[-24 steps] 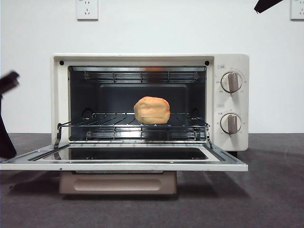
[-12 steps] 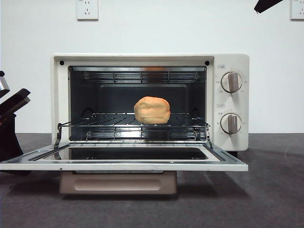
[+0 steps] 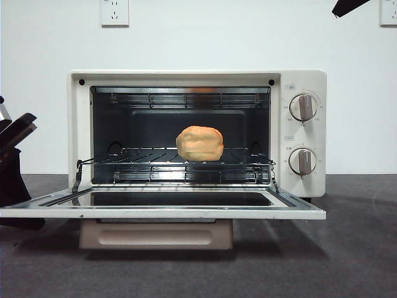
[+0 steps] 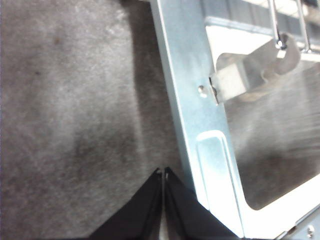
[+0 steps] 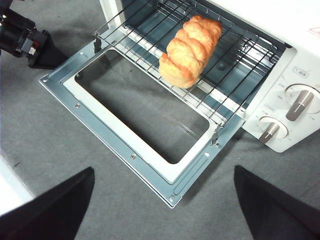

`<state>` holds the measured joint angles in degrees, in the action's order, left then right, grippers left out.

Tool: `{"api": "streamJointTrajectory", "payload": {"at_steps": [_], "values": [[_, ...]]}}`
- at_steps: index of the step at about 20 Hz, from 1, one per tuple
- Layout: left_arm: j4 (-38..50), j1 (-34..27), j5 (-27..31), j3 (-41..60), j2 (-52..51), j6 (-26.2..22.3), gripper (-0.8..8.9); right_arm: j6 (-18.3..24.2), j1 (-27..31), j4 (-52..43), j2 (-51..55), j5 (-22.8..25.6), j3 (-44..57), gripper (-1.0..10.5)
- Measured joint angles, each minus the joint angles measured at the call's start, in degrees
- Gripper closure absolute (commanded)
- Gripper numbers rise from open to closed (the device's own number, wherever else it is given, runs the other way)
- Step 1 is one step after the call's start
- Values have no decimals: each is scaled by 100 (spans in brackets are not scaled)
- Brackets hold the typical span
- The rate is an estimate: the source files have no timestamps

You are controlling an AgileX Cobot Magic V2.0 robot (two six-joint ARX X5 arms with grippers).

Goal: The left arm flap open the oven, the right arm pick bread and place it into oven, the left arm flap close the oven

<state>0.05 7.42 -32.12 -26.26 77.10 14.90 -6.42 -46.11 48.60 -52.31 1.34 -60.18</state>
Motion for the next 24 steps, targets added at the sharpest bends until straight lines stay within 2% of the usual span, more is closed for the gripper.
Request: {"api": "streamJointTrajectory", "payload": {"at_steps": [8,15,20,22,24], "values": [[769,-197,-501,17,20,492,798,-4,0,0,0,11,2,501],[1572,-254,-680,17,7,973,798,-9,0,0,0,11,2,501],[1799,-295,-723,44,-2,1399,798,-48,0,0,0,11,2,501],[2094,-361,-776,85,-2,1637,798,-52,0,0,0,13,2,501],[2953,-391,-866,72,-66,1663,798,-94,0,0,0,11,2,502]]}}
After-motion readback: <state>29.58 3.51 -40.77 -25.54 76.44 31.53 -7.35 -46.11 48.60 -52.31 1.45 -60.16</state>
